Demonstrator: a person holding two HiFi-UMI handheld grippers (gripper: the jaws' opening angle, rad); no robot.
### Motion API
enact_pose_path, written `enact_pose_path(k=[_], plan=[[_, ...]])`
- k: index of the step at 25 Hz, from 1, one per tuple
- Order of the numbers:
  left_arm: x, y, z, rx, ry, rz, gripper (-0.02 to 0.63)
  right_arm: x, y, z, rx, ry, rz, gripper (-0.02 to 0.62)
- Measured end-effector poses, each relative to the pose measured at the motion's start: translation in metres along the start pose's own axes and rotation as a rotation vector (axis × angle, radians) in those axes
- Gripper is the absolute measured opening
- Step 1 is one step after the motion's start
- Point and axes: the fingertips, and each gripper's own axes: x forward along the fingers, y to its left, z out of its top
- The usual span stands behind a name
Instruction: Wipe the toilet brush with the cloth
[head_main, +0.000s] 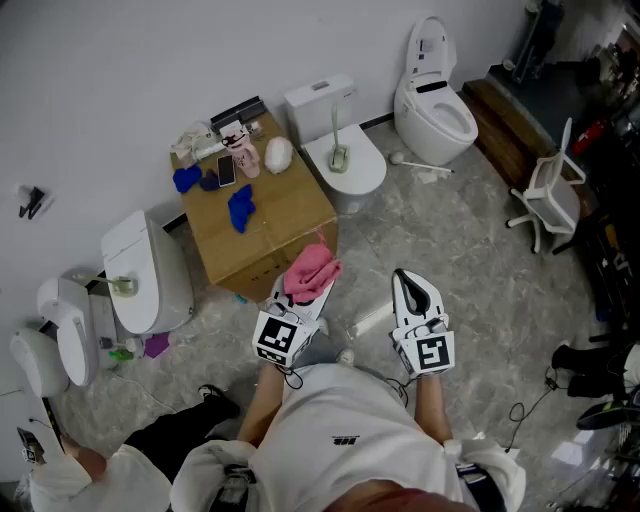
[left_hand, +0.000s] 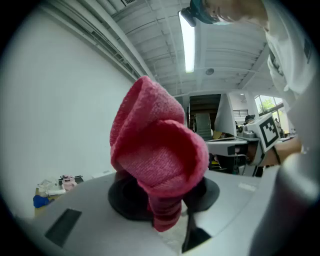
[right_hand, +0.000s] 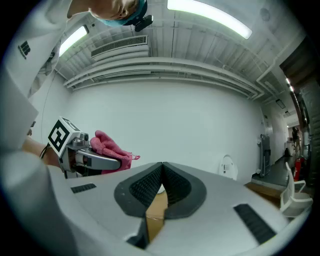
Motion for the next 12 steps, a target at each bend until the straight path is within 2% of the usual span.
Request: enact_pose_path(k=[12], plan=[[0.037, 0.011, -0.011, -0.003, 0.005, -0.005, 0.141, 0.03, -0.019, -0.016, -0.01, 0.016, 0.035, -0.005]])
